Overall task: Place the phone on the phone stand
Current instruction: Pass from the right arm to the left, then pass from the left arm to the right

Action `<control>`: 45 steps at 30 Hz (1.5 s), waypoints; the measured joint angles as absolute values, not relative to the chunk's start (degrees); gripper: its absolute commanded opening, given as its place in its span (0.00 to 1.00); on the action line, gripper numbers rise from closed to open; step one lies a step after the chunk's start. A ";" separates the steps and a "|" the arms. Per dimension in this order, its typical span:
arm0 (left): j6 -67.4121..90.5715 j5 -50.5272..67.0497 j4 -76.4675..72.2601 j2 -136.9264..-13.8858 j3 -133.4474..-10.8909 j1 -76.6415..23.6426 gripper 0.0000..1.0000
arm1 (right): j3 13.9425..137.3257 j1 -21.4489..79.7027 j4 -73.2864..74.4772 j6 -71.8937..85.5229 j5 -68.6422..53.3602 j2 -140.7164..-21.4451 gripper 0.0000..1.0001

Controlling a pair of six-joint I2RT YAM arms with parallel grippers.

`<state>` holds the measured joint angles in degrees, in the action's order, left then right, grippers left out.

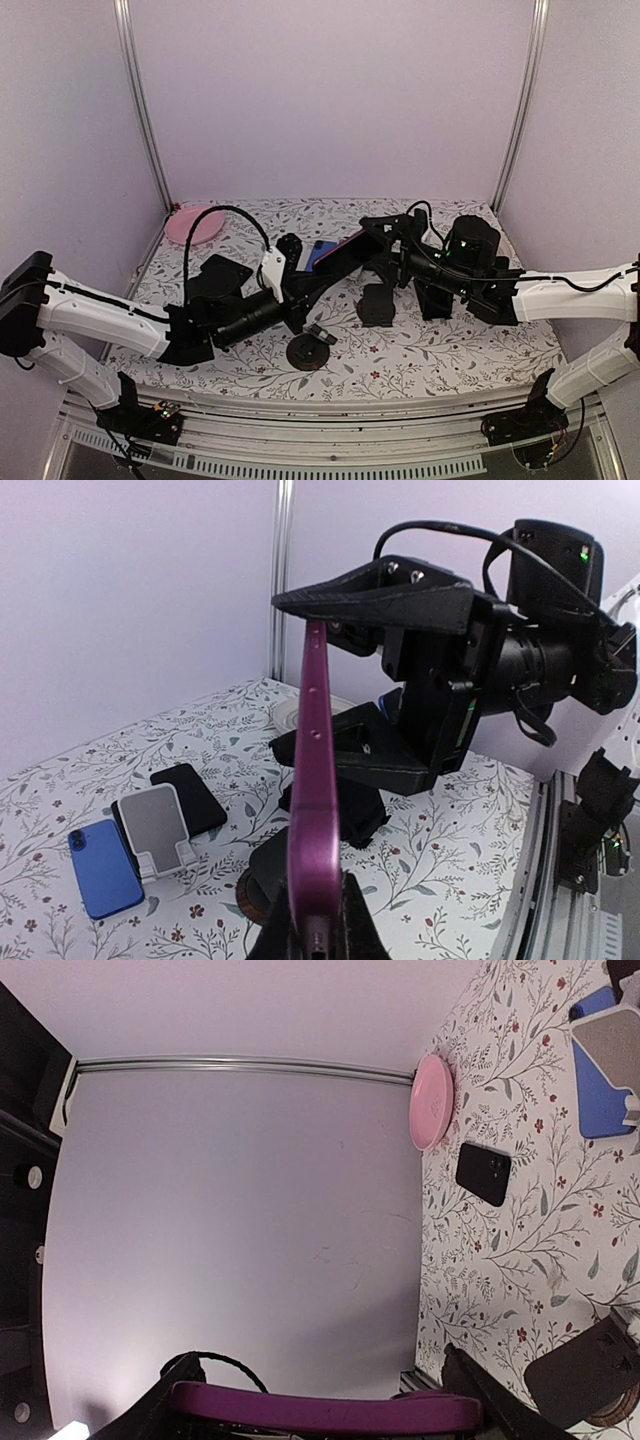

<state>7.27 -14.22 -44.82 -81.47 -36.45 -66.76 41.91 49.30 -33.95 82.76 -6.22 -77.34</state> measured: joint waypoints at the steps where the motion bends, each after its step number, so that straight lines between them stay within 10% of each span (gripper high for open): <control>1: 7.38 -14.22 -44.93 -81.47 -36.45 -66.76 0.00 | 41.82 49.28 -34.24 82.72 -6.26 -77.34 0.35; 4: 7.55 -14.20 -44.97 -81.47 -36.45 -66.76 0.00 | 41.60 49.21 -34.70 82.54 -6.37 -77.34 0.71; 10: 9.41 -14.22 -45.91 -79.68 -34.35 -66.74 0.00 | 41.50 49.34 -35.40 80.23 -6.44 -77.25 0.99; 45: 34.33 6.96 -69.17 -70.70 -20.71 -57.10 0.00 | 35.64 53.06 -43.90 62.76 -7.68 -69.28 0.99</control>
<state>34.33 6.96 -69.17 -70.70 -20.71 -57.10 35.64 53.06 -43.90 62.76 -7.68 -69.28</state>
